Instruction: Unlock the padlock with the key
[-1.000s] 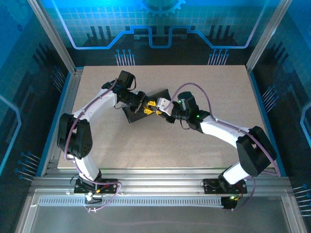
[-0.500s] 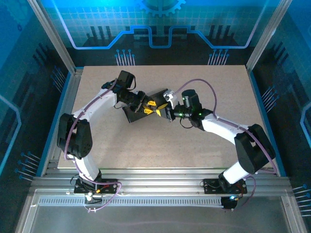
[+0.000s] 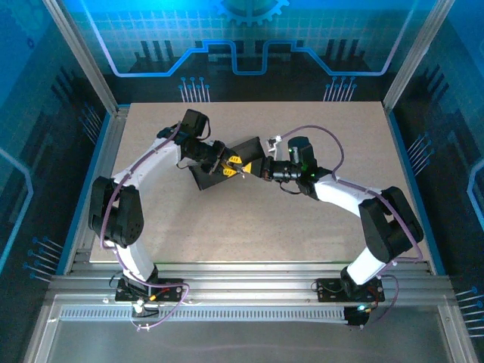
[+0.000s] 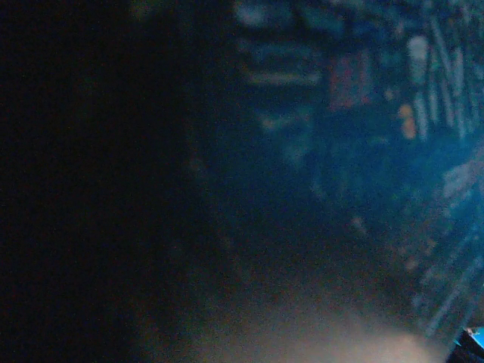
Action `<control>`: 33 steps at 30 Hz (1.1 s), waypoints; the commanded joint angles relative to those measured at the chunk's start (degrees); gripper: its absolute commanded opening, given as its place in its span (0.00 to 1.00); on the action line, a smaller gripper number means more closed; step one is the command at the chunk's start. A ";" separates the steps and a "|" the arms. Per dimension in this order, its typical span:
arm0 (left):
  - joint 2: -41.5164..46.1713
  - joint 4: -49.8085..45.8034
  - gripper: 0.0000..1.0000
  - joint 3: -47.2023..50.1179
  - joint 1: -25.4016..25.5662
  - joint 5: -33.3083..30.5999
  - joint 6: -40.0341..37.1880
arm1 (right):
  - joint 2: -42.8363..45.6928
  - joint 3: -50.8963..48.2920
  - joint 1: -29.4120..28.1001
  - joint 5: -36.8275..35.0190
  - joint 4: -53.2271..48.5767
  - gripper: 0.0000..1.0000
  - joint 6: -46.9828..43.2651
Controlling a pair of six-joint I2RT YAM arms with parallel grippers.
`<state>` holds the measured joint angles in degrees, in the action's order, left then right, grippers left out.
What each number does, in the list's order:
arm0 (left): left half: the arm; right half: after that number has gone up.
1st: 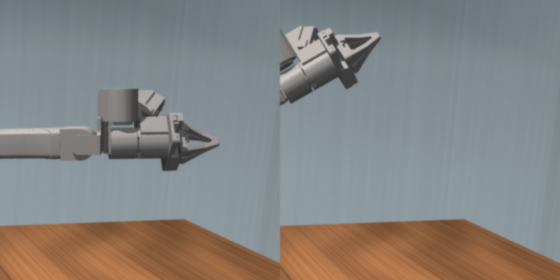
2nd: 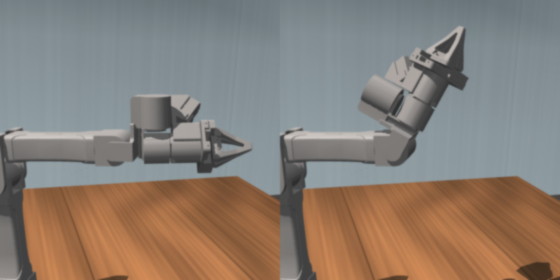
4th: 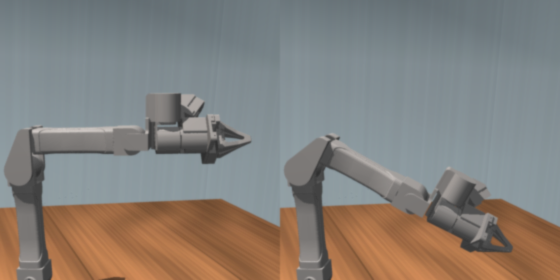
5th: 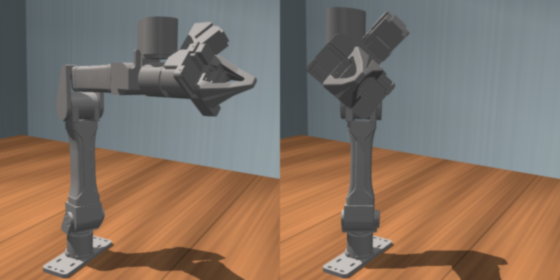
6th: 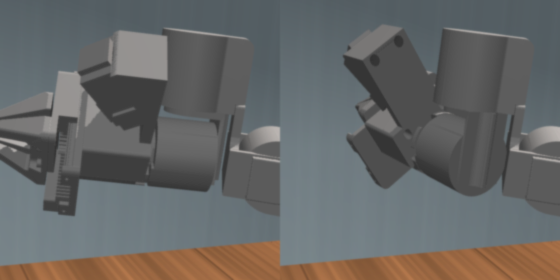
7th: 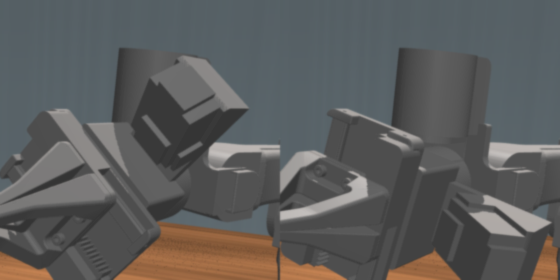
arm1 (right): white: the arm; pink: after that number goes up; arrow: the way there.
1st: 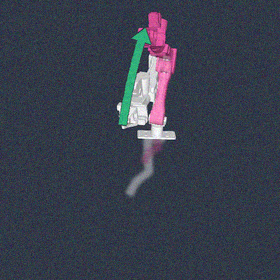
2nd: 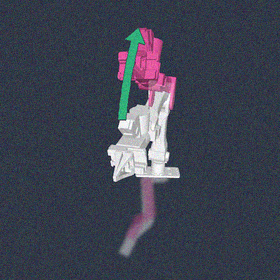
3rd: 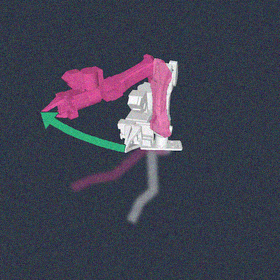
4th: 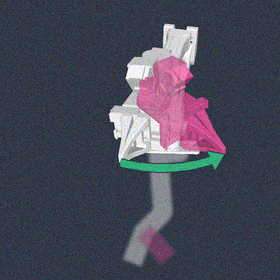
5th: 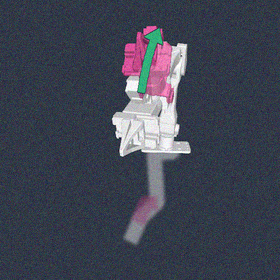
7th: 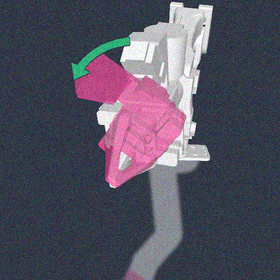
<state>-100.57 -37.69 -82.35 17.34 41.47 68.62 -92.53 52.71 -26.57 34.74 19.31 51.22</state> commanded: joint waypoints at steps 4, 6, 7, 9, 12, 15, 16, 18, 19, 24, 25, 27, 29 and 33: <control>-0.05 1.64 0.00 -1.50 -0.01 5.22 -1.43 | 4.48 2.65 1.04 -3.42 -8.74 0.13 -8.49; -0.06 1.19 0.00 -1.56 -0.09 5.27 -1.56 | 6.13 3.29 1.92 -5.23 -12.54 0.17 -13.96; 0.00 1.13 0.00 -1.56 -0.10 5.34 -1.69 | 6.81 4.01 2.45 -5.22 -14.11 0.19 -17.61; -0.01 0.79 0.00 -1.61 -0.03 5.44 -1.83 | 7.88 5.27 2.86 -6.69 -17.69 0.21 -24.45; -0.06 0.12 0.00 -1.77 -0.08 5.54 -2.05 | 8.98 7.09 2.86 -7.43 -21.50 0.24 -36.96; -0.02 -0.70 0.00 -2.13 -0.09 5.60 -2.06 | 11.01 5.06 1.47 -10.90 -20.16 0.26 -49.49; 0.05 -0.90 0.00 -2.31 -0.05 5.64 -1.96 | 11.90 3.57 0.61 -13.25 -18.23 0.27 -53.40; 0.12 -1.36 0.00 -2.60 -0.05 5.68 -1.91 | 13.91 -1.33 -1.84 -18.68 -11.07 0.29 -61.30; 0.09 -1.80 0.00 -2.93 -0.05 5.80 -1.94 | 14.73 -4.53 -3.93 -22.36 -6.65 0.29 -66.83; -0.41 -3.24 0.00 -3.44 -0.14 5.99 -2.45 | 13.99 -10.08 -10.62 -34.42 7.14 0.28 -84.44; -0.39 -3.37 0.00 -3.44 -0.12 6.01 -2.57 | 13.25 -9.53 -11.10 -35.14 7.14 0.27 -85.73; -0.36 -3.56 0.00 -3.44 -0.25 5.87 -2.70 | 12.55 -8.97 -11.77 -35.23 7.36 0.27 -87.57; -0.29 -3.57 0.00 -3.51 -0.34 5.78 -2.70 | 12.16 -8.75 -12.02 -35.80 8.24 0.28 -88.23; -0.19 -3.79 0.00 -3.61 -0.31 5.72 -2.66 | 10.58 -8.36 -12.91 -37.20 8.82 0.28 -92.30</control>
<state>-100.57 -40.53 -83.22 17.37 42.96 67.24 -80.36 42.81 -38.13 0.36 24.25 -34.68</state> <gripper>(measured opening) 0.292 0.281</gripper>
